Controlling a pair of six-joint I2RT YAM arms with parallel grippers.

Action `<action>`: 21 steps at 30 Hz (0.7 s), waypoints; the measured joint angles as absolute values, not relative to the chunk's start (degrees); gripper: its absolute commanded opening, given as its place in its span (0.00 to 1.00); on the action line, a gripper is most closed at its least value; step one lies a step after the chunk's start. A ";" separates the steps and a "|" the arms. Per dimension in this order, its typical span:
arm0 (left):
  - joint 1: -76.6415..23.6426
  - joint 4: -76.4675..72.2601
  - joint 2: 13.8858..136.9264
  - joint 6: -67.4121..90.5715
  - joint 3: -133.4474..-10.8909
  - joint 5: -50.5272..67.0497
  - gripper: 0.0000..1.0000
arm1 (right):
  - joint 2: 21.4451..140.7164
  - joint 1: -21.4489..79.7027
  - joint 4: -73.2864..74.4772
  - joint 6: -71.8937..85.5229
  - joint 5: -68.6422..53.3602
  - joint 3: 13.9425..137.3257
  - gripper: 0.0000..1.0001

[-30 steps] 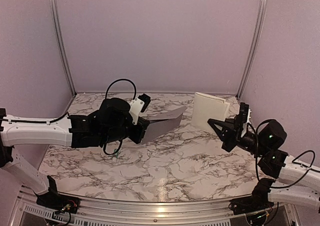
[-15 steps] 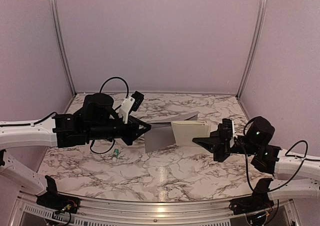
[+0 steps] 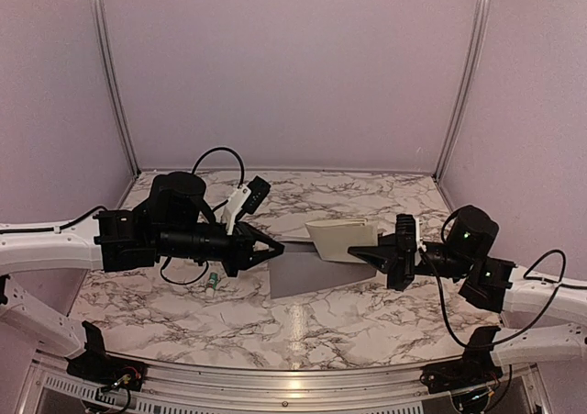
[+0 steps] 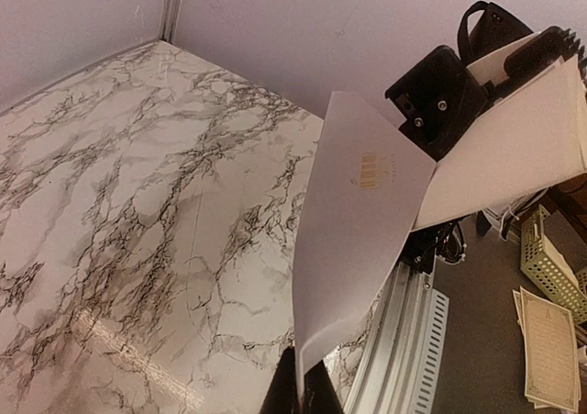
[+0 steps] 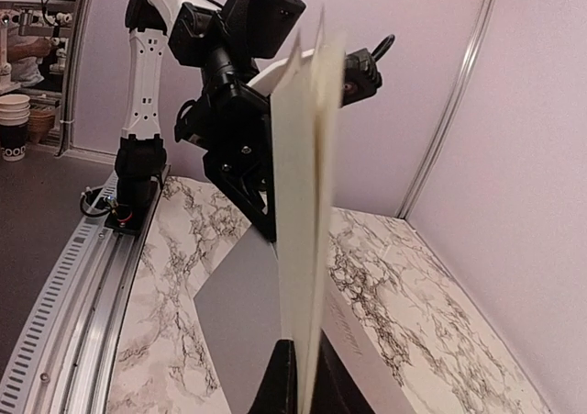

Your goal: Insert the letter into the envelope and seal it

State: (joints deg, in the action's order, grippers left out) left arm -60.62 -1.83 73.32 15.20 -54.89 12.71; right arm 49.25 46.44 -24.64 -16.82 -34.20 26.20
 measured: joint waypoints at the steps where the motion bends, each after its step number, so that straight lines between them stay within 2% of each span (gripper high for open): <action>1: -60.64 -1.83 73.32 15.16 -54.85 13.23 0.00 | 49.36 46.44 -24.53 -16.88 -33.95 26.24 0.00; 21: -61.58 -0.51 73.45 11.03 -54.33 15.38 0.00 | 49.06 46.46 -22.59 -18.06 -32.42 27.29 0.00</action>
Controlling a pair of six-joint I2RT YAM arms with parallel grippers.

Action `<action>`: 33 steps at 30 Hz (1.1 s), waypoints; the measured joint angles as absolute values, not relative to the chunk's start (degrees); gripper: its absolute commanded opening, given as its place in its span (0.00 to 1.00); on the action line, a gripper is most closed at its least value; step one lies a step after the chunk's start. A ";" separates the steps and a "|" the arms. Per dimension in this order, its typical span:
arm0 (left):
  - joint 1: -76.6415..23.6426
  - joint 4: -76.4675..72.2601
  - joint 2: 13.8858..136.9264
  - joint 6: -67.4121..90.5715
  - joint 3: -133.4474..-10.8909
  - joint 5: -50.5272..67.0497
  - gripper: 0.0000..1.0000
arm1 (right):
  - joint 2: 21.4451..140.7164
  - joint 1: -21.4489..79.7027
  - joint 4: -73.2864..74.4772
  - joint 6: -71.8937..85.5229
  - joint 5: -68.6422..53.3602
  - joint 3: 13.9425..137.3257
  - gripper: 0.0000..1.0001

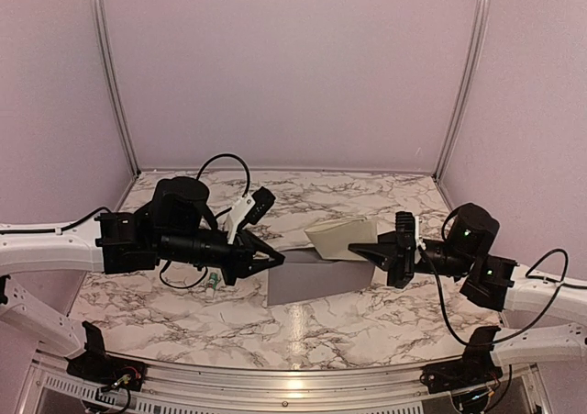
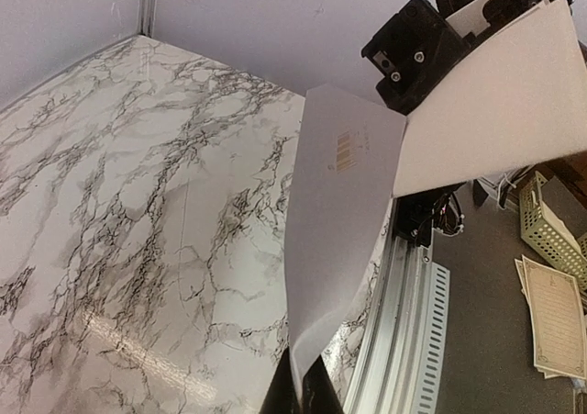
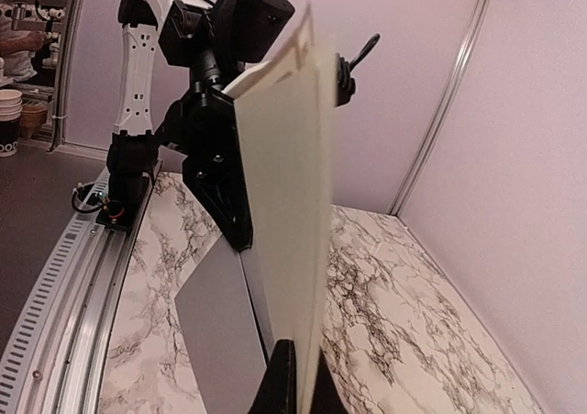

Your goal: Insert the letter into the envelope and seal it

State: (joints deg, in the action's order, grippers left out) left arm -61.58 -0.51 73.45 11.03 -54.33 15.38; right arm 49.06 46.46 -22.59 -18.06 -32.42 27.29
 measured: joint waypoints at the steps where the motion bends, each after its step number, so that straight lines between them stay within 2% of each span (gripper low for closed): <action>1: -61.60 -0.32 73.49 10.87 -54.33 15.38 0.00 | 49.06 46.46 -22.59 -18.06 -32.42 27.29 0.00; 33: -61.98 6.52 70.39 8.51 -53.76 14.31 0.00 | 64.25 46.44 -14.11 -23.42 -34.35 34.74 0.00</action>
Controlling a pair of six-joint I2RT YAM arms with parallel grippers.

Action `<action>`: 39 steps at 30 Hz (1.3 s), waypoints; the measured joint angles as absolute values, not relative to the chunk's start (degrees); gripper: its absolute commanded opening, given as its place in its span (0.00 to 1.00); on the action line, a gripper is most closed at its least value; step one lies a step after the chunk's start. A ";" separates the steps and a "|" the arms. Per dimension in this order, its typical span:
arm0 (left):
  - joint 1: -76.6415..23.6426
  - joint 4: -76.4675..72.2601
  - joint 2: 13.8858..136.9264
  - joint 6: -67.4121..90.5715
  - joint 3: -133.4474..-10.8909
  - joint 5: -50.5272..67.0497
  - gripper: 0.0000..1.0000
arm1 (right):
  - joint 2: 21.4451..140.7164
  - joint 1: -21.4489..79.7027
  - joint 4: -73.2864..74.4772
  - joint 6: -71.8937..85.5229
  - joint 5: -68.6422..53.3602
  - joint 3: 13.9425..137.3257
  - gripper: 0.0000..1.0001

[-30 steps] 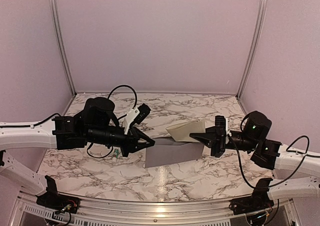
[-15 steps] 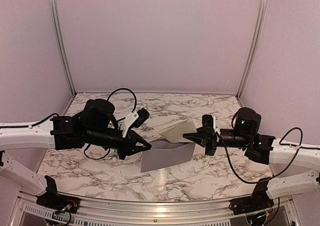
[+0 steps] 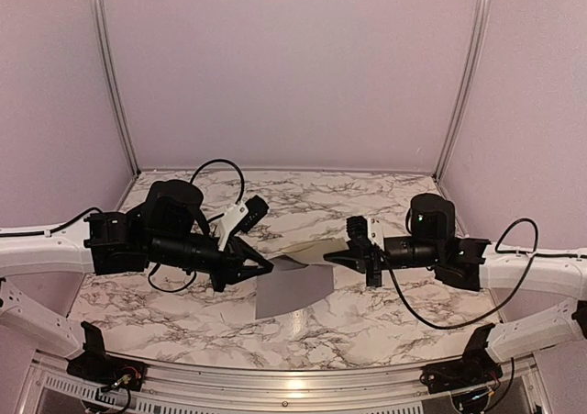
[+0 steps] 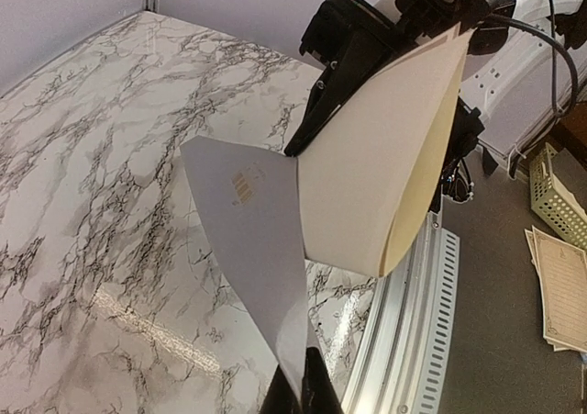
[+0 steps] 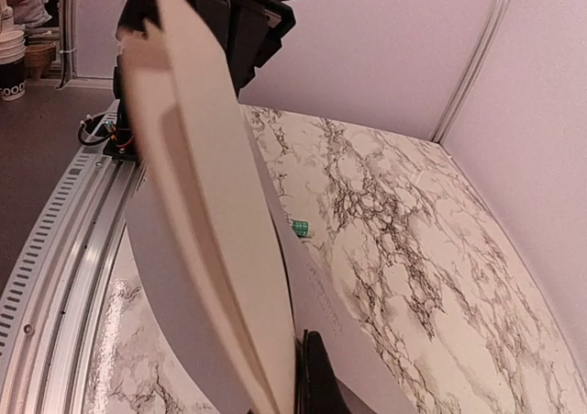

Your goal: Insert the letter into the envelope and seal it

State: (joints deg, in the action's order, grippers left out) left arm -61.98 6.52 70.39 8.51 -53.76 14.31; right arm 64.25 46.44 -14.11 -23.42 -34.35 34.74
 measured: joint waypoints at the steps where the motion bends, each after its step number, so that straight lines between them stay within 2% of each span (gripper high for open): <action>1: -61.98 6.59 70.39 8.49 -53.76 14.33 0.00 | 64.77 46.44 -13.45 -23.75 -34.33 35.31 0.00; 9: -62.02 7.22 70.78 6.63 -53.76 14.52 0.00 | 68.82 46.39 -5.54 -27.75 -36.21 41.30 0.00; 19: -63.72 10.46 74.22 2.42 -53.76 13.61 0.00 | 81.47 46.39 10.63 -37.87 -42.81 53.80 0.00; 27: -63.86 12.93 72.18 1.85 -53.76 12.71 0.00 | 84.49 46.46 11.16 -40.62 -43.48 54.06 0.00; 39: -64.86 14.48 71.16 0.34 -53.76 9.98 0.00 | 86.41 45.43 8.67 -38.57 -33.39 52.18 0.00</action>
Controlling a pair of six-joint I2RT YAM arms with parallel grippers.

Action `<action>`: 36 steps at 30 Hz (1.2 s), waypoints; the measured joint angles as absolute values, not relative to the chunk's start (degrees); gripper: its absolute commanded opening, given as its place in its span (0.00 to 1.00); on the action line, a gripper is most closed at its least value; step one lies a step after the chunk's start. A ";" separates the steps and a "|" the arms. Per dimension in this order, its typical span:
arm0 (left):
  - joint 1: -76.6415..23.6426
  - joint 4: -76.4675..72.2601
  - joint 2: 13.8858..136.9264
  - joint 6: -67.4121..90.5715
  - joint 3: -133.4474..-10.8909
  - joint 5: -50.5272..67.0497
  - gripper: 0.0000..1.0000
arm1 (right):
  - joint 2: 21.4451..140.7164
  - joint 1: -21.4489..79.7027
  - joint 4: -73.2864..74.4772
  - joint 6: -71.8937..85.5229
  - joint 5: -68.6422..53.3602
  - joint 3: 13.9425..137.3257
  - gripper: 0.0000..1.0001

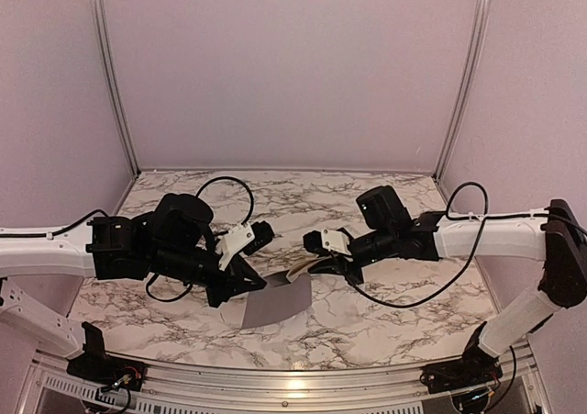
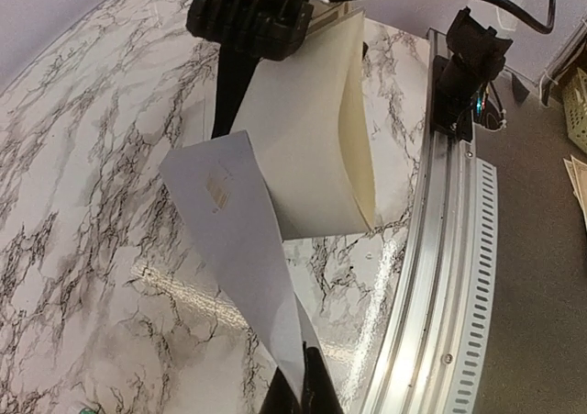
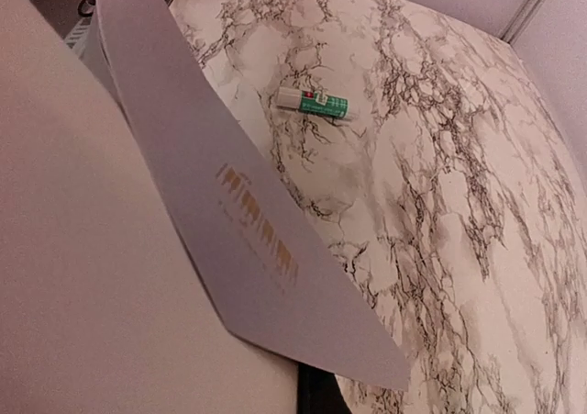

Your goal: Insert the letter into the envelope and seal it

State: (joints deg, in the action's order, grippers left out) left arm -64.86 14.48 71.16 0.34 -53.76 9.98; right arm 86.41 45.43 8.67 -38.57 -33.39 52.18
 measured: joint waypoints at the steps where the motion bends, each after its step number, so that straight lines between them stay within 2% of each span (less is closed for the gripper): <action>1: -64.88 14.46 71.16 0.34 -53.76 9.17 0.00 | 85.01 45.41 8.08 -38.09 -32.97 51.11 0.00; 3: -64.95 14.39 71.16 0.34 -53.76 7.86 0.00 | 81.67 45.36 6.57 -37.43 -32.84 48.84 0.01; 8: -65.01 11.11 71.07 0.10 -52.38 5.30 0.15 | 73.52 45.36 0.38 -35.07 -33.43 43.05 0.02; 11: -65.10 8.29 71.09 -0.43 -49.84 5.08 0.18 | 73.32 45.47 -1.41 -34.15 -33.85 42.63 0.02; 15: -65.12 4.99 71.26 -1.76 -47.31 4.78 0.15 | 78.15 46.06 -1.04 -33.52 -33.28 44.34 0.01; 22: -65.17 -0.47 76.23 -4.54 -46.37 0.69 0.00 | 85.91 46.76 0.93 -32.75 -30.74 46.37 0.00; 28: -65.17 -4.14 80.12 -5.50 -46.37 -4.86 0.00 | 85.91 46.76 1.17 -32.73 -29.69 46.37 0.00; 34: -65.17 -6.11 80.64 -7.07 -46.33 -6.48 0.19 | 85.93 46.76 1.21 -32.71 -29.65 46.41 0.00; 36: -65.17 -7.18 80.79 -7.84 -46.22 -6.33 0.20 | 86.00 46.76 1.58 -32.71 -29.67 46.72 0.00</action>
